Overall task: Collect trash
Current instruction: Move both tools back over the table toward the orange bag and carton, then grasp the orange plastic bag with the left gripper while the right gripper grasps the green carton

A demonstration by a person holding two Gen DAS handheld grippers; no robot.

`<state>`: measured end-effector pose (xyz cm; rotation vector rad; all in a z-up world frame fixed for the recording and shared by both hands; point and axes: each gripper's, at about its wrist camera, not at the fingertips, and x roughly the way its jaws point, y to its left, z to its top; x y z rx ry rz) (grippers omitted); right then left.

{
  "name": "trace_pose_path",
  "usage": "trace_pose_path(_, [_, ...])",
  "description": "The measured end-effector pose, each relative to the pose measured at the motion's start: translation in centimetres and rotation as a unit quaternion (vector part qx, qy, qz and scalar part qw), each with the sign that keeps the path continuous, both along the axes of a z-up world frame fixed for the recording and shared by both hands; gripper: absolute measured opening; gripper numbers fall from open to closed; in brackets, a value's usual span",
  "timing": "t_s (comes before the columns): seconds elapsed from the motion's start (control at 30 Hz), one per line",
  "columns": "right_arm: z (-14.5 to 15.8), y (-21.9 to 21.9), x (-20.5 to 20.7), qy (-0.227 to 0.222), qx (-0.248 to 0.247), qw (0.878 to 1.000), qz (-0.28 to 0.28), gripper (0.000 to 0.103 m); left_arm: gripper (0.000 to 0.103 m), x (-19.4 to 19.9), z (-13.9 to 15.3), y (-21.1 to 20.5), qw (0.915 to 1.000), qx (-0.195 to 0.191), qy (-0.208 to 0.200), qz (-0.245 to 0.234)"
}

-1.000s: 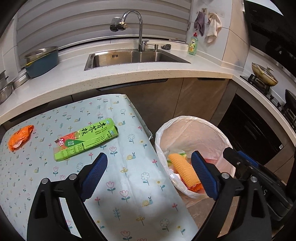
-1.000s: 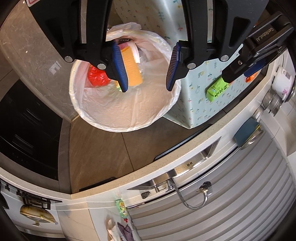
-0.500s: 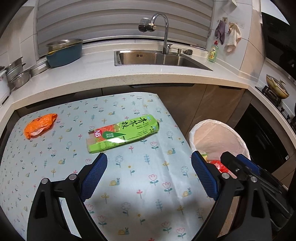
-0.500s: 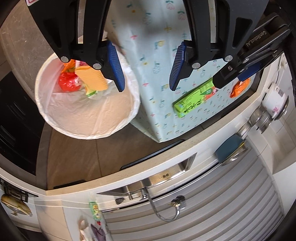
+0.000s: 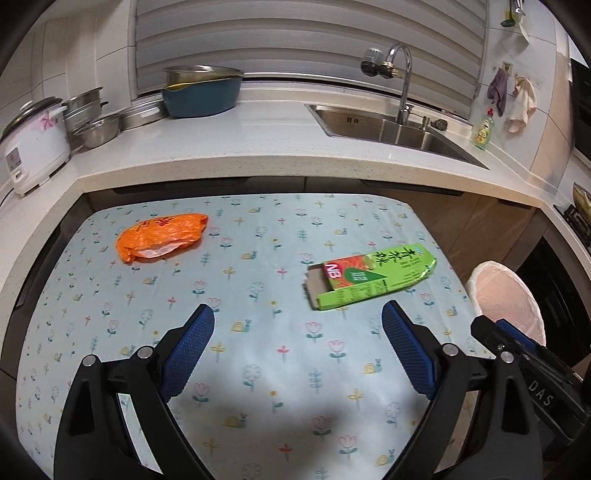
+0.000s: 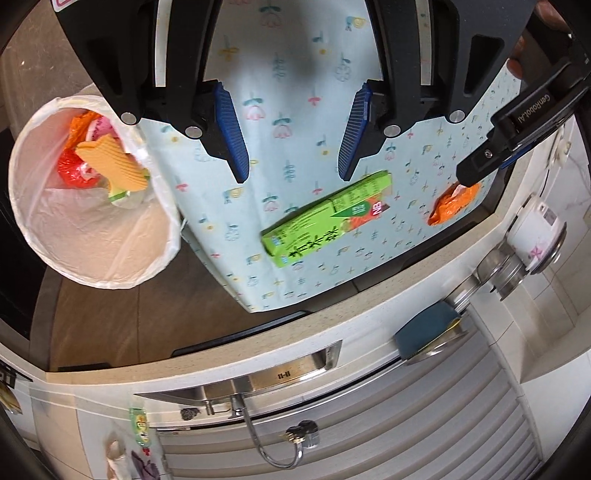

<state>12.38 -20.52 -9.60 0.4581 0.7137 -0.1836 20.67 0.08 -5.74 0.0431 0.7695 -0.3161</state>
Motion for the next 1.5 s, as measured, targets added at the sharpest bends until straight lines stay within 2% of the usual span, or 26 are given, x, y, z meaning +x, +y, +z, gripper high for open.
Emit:
trace_pose_path(0.33, [-1.2, 3.5, 4.0, 0.011, 0.004, 1.000, 0.020, 0.055, 0.089, 3.6, -1.5, 7.2, 0.9986, 0.010, 0.008, 0.051])
trace_pose_path(0.67, [-3.3, 3.4, 8.0, 0.025, 0.001, 1.000, -0.002, 0.059, 0.093, 11.1, -2.4, 13.2, 0.9946, 0.010, 0.008, 0.103])
trace_pose_path(0.93, [-4.7, 2.4, 11.1, 0.032, -0.003, 0.999, -0.022, 0.062, 0.093, 19.4, -2.7, 13.3, 0.9959, 0.033, 0.005, 0.084])
trace_pose_path(1.0, [-5.0, 2.2, 11.7, 0.034, -0.003, 0.999, -0.024, 0.063, 0.093, 21.2, -3.4, 13.1, 0.9965, 0.037, 0.017, 0.073])
trace_pose_path(1.1, [-5.6, 2.1, 12.3, 0.038, -0.004, 0.999, -0.024, 0.064, 0.093, 23.2, -5.2, 12.7, 0.9967, 0.023, 0.058, 0.052])
trace_pose_path(1.27, [-5.5, 2.2, 12.7, 0.035, -0.005, 0.999, -0.022, 0.065, 0.086, 22.3, -7.5, 10.4, 0.9946, 0.019, 0.102, 0.009])
trace_pose_path(1.5, [-5.1, 2.3, 12.0, 0.032, 0.001, 0.999, -0.017, 0.065, 0.085, 16.2, -8.3, 6.8, 0.9932, 0.014, 0.107, -0.042])
